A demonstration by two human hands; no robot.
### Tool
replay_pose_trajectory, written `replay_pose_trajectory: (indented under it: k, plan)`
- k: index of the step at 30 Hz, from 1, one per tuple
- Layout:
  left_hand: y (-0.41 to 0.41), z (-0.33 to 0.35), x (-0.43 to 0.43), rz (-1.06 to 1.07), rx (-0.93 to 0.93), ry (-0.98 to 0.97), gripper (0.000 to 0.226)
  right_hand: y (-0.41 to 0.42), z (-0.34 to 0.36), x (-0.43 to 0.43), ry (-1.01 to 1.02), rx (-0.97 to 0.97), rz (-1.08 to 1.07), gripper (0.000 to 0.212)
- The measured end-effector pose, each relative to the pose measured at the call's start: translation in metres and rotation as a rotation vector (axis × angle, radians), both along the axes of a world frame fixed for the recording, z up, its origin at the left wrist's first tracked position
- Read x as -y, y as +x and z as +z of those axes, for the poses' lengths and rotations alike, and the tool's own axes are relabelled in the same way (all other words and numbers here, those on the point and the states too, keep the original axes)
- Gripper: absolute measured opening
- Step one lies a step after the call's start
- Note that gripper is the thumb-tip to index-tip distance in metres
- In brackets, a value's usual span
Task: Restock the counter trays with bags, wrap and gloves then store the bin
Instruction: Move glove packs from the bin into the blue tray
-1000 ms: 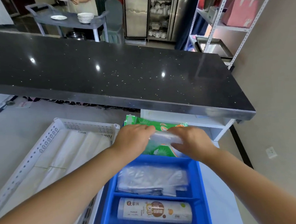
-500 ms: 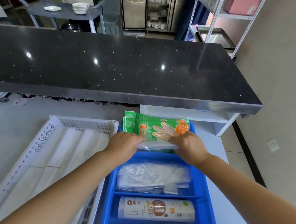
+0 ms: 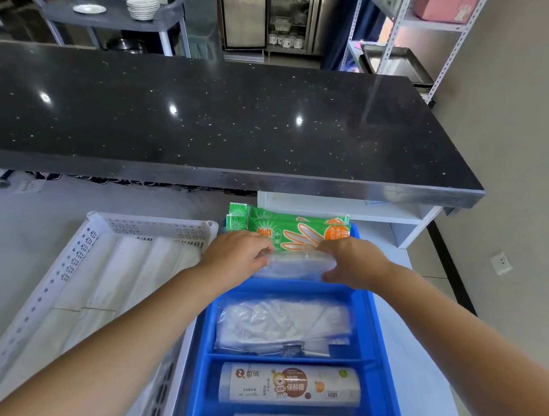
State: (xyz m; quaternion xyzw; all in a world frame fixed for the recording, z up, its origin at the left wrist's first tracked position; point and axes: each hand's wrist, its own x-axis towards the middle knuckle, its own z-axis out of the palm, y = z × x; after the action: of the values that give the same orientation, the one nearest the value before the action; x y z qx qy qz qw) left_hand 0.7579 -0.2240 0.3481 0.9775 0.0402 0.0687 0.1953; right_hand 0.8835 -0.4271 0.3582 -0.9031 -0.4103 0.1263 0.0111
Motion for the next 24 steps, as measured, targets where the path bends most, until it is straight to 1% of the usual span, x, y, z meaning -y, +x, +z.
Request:
replay_pose_trajectory:
  k: [2,4,6,8,10,12,14,16,18,20,22,23,24]
  plan:
    - [0.004,-0.002,0.003,0.011,0.007,0.030,0.014,0.003,0.009,0.003,0.068,0.081,0.023,0.061]
    - [0.008,-0.002,0.007,-0.006,0.008,0.046,0.014,0.002,0.014,0.002,0.183,0.136,0.073,0.063]
    - [0.009,-0.004,0.009,-0.026,-0.001,0.045,0.014,-0.002,0.011,-0.001,0.246,0.142,0.110,0.051]
    - [0.006,-0.003,0.008,-0.026,-0.002,0.048,0.016,-0.007,0.003,-0.002,0.222,0.135,0.130,0.039]
    - [-0.001,-0.004,0.002,-0.013,0.036,0.099,0.023,-0.009,-0.004,0.000,0.200,0.111,0.126,0.034]
    - [-0.009,-0.005,-0.005,0.001,0.066,0.151,0.033,-0.011,-0.007,0.003,0.237,0.089,0.102,0.033]
    - [-0.016,-0.005,-0.008,0.023,0.000,0.126,0.037,-0.012,-0.010,0.004,0.257,0.074,0.074,0.032]
    - [-0.019,-0.007,-0.007,0.023,-0.135,0.112,0.038,-0.013,-0.012,0.002,0.246,0.041,0.067,0.030]
    - [-0.017,-0.010,-0.007,-0.019,-0.218,0.167,0.036,-0.013,-0.014,0.000,0.224,-0.007,0.078,0.025]
    - [-0.014,-0.007,-0.008,-0.050,-0.246,0.248,0.030,-0.012,-0.015,-0.002,0.205,-0.025,0.086,0.023]
    - [-0.012,-0.005,-0.011,-0.075,-0.225,0.379,0.017,-0.011,-0.013,0.000,0.191,-0.015,0.095,0.026]
    - [-0.012,-0.005,-0.015,-0.068,-0.222,0.417,0.013,-0.011,-0.011,0.002,0.174,-0.001,0.104,0.030]
    - [-0.013,-0.005,-0.019,-0.042,-0.229,0.415,0.011,-0.011,-0.009,0.004,0.146,0.018,0.115,0.034]
